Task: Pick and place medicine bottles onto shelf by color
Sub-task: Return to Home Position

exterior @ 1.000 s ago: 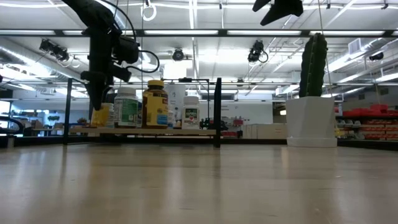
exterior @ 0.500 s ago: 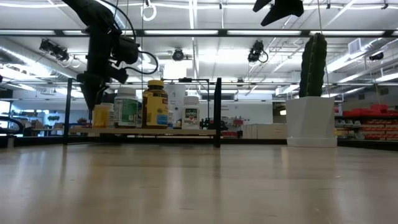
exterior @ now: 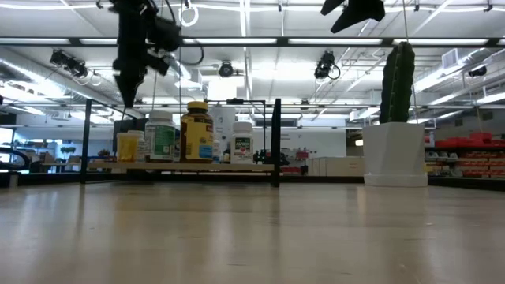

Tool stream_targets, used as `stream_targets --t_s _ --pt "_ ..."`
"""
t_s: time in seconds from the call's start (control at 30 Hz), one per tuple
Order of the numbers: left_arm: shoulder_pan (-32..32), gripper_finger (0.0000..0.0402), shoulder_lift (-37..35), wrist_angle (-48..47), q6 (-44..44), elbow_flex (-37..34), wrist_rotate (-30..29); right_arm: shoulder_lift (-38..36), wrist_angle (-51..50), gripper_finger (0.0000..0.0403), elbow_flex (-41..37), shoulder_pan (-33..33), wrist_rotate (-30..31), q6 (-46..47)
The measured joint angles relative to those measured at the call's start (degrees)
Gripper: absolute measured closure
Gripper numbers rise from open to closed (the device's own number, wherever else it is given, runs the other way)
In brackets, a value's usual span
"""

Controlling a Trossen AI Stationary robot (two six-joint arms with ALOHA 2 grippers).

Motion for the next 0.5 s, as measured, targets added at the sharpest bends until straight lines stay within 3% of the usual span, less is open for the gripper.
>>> stream_targets --t_s 0.1,0.3,0.4,0.5 --pt "-1.75 0.0079 0.0 -1.93 -4.86 6.23 2.9 -0.24 0.01 0.0121 0.0 0.0 0.0 0.7" --pt "-7.21 0.0079 -1.15 -3.92 -24.56 16.51 7.39 -0.39 -0.17 0.0121 0.0 -0.02 1.8 -0.92" --pt "-11.99 0.0084 -4.46 -0.18 -32.61 18.03 7.49 -0.62 -2.35 0.0124 0.0 -0.04 1.77 1.72" --pt "-17.56 0.0096 -9.16 7.89 -40.9 14.78 6.89 -2.21 -2.61 0.0147 -0.02 0.02 1.8 1.9"
